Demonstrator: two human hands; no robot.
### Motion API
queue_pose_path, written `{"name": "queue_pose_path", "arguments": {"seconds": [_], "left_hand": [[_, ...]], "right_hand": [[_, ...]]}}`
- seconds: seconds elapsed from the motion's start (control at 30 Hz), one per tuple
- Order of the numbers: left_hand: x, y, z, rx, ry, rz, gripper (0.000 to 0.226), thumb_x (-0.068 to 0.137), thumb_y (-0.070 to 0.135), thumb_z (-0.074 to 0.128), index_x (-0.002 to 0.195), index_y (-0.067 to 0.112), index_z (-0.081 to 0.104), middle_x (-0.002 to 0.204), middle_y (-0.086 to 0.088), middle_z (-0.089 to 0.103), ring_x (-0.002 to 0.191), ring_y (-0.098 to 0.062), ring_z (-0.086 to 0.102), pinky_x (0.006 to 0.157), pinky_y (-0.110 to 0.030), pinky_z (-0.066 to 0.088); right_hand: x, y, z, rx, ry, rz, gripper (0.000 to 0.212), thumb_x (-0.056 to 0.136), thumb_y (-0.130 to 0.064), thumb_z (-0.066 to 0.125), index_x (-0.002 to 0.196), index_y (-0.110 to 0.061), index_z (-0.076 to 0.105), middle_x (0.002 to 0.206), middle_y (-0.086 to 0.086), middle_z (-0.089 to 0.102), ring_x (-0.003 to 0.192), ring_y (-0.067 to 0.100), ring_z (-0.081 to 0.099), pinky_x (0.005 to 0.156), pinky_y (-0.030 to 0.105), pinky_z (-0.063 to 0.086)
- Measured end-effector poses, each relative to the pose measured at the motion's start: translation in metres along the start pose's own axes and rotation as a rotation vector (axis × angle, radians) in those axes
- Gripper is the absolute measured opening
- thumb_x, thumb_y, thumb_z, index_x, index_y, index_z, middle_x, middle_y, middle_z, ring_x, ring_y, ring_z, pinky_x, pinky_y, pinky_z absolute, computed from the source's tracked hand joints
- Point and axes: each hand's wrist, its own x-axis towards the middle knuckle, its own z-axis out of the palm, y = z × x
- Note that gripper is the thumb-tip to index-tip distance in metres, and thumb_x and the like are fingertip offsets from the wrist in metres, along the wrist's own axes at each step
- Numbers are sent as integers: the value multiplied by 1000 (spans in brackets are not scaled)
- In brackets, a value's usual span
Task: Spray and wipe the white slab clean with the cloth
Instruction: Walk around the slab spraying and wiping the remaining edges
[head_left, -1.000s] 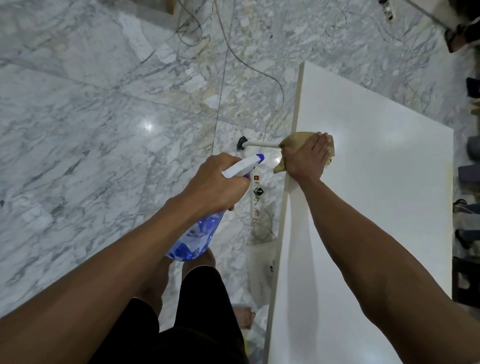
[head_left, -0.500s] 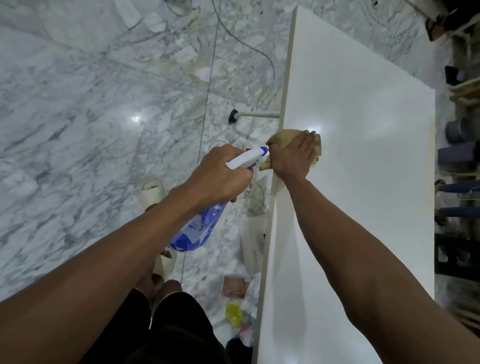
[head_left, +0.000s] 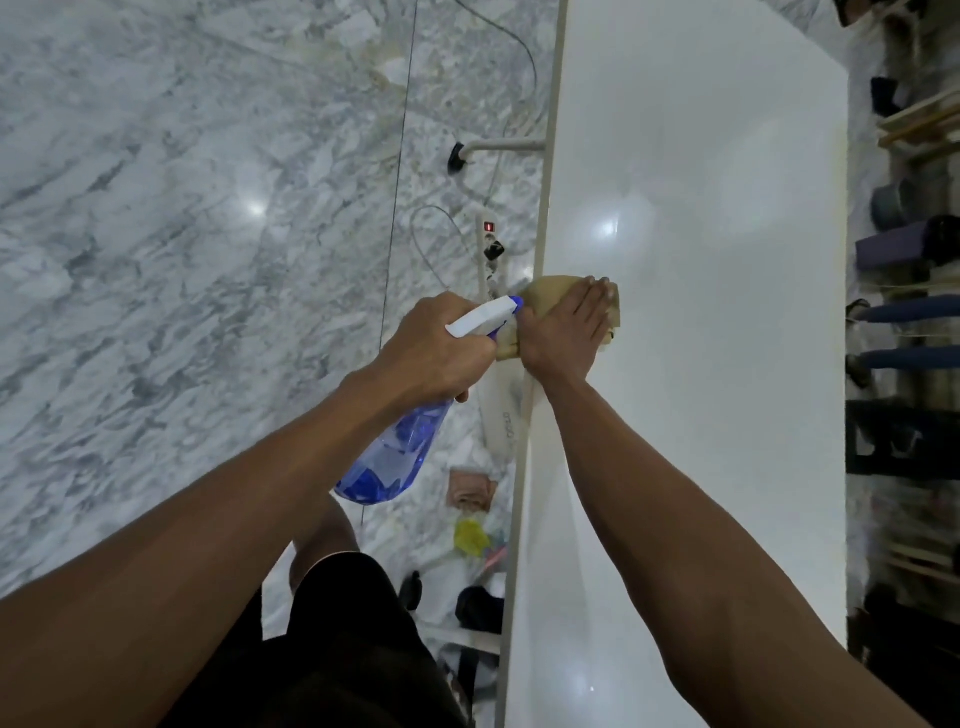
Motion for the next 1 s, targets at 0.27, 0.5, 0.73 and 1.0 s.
{"name": "queue_pose_path", "arguments": {"seconds": [0.27, 0.5, 0.73, 1.0], "left_hand": [[-84, -58, 28, 21, -26, 33, 15, 87, 3, 57, 92, -5, 67, 88, -32, 70, 42, -22, 60, 42, -26, 47], [-160, -103, 66, -2, -72, 0, 27, 78, 11, 57, 89, -13, 63, 66, -17, 55, 51, -26, 54, 53, -34, 44], [-221, -131, 105, 38, -103, 7, 15, 85, 1, 58, 89, -12, 65, 60, -13, 56, 46, -23, 58, 46, -28, 48], [-294, -164, 151, 79, -91, 34, 13, 85, 1, 60, 87, -11, 65, 59, -14, 55, 43, -24, 58, 44, -28, 45]], "right_hand": [[-100, 46, 17, 6, -11, 42, 93, 94, -48, 46, 156, 1, -3, 165, 17, -8, 153, 28, -13, 125, 45, -4], [-197, 95, 37, -5, -11, 55, 94, 93, -47, 49, 156, 2, -1, 165, 19, -6, 153, 29, -10, 123, 43, -6], [-281, 134, 53, -1, -13, 70, 94, 94, -49, 49, 156, 1, 0, 165, 18, -6, 153, 28, -10, 124, 44, -4], [-381, 180, 69, -34, -27, 73, 93, 95, -49, 47, 156, 1, -1, 166, 17, -6, 153, 27, -11, 125, 44, -4]]}}
